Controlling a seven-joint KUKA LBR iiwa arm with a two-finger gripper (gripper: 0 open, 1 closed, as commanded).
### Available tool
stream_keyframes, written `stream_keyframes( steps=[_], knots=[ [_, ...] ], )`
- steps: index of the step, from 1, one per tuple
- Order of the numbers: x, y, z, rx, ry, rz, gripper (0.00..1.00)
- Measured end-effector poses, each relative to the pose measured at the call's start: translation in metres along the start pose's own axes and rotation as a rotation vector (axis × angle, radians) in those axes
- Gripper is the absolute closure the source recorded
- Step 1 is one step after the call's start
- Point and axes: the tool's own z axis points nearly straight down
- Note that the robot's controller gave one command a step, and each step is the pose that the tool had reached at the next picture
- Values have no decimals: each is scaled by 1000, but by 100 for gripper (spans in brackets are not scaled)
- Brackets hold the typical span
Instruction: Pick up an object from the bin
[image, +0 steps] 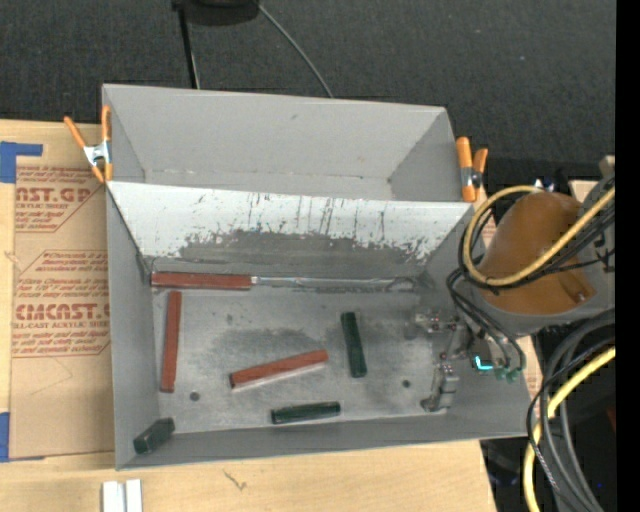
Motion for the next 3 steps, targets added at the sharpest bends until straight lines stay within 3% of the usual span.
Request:
stream_keyframes(
  steps=[1, 2, 3],
  knots=[
    [-2, 0, -3, 1, -6, -1, 0],
    [-33, 25, 25, 5, -11, -247, 0],
    [-53, 70, 17, 1, -4, -485, 0]
  ],
)
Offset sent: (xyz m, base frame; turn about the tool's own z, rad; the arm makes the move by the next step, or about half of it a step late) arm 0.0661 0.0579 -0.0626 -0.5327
